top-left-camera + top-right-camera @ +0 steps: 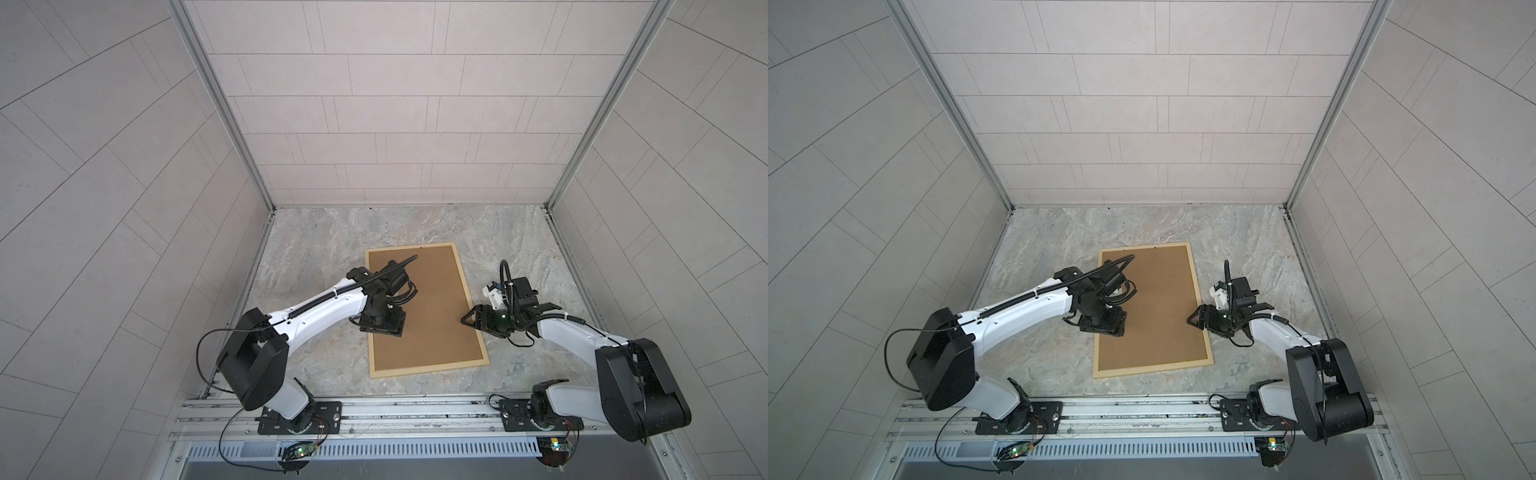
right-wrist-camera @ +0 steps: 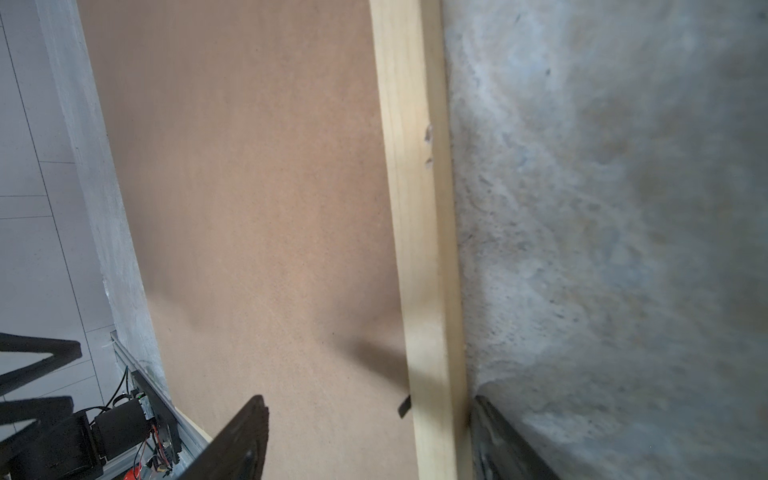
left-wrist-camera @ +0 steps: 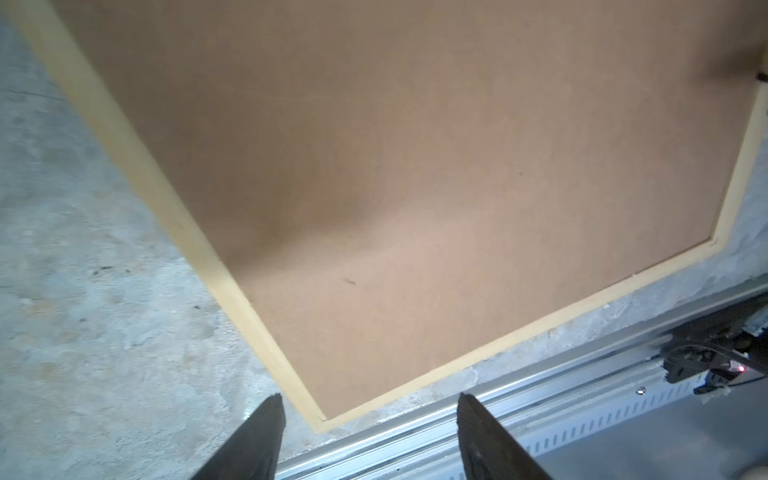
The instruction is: Put the photo into the frame
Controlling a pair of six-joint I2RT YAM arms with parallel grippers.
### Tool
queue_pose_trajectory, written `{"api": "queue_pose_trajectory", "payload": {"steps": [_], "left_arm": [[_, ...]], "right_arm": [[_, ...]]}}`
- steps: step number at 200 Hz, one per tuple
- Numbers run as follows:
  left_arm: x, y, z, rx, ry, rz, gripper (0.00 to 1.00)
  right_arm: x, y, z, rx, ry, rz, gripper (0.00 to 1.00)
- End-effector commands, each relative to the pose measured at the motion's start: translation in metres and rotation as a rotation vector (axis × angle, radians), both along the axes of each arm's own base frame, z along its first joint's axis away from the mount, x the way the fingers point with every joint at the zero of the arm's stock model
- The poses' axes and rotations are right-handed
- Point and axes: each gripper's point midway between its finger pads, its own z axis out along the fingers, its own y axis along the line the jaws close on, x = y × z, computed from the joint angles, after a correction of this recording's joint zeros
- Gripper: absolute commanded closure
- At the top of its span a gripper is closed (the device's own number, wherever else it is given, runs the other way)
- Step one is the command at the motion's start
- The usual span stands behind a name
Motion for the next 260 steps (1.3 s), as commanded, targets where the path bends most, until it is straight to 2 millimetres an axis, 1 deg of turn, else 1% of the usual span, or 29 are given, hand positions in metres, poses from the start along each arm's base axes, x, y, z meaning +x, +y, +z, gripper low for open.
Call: {"api": "queue_pose_trajectory", "payload": {"steps": [1, 36, 62, 85, 114, 150, 169, 213, 236, 260], "left_arm": [[0.003, 0.023, -0.009, 0.032, -0.004, 0.051, 0.29], [0.036, 0.030, -0.006, -0.013, -0.075, 0.100, 0.31], [0.054, 0.032, -0.015, -0.005, -0.067, 0.111, 0.32], [0.065, 0.031, -0.025, -0.001, -0.050, 0.116, 0.34], [0.073, 0.025, -0.032, 0.001, -0.035, 0.110, 0.36], [0.074, 0.017, -0.042, -0.019, -0.002, 0.106, 0.40], [0.073, 0.017, -0.046, -0.020, 0.010, 0.113, 0.41], [0.065, 0.012, -0.052, -0.032, 0.042, 0.109, 0.44], [0.060, 0.003, -0.050, -0.072, 0.056, 0.104, 0.45], [0.060, -0.004, -0.045, -0.127, 0.046, 0.114, 0.45]], "right_arm": [[-0.010, 0.000, -0.003, -0.020, 0.043, 0.019, 0.27], [-0.003, -0.005, -0.003, -0.052, 0.025, 0.008, 0.27], [0.003, -0.006, -0.002, -0.065, 0.016, 0.007, 0.27], [0.008, -0.004, -0.003, -0.066, 0.021, 0.015, 0.27], [0.011, -0.002, -0.004, -0.059, 0.024, 0.026, 0.27], [0.011, -0.002, -0.005, -0.057, 0.028, 0.029, 0.27], [0.011, -0.001, -0.007, -0.049, 0.037, 0.034, 0.27], [0.011, 0.006, -0.012, -0.002, 0.062, 0.043, 0.27], [0.008, 0.007, -0.016, 0.008, 0.073, 0.045, 0.27], [0.006, 0.009, -0.018, 0.026, 0.083, 0.040, 0.27]]}}
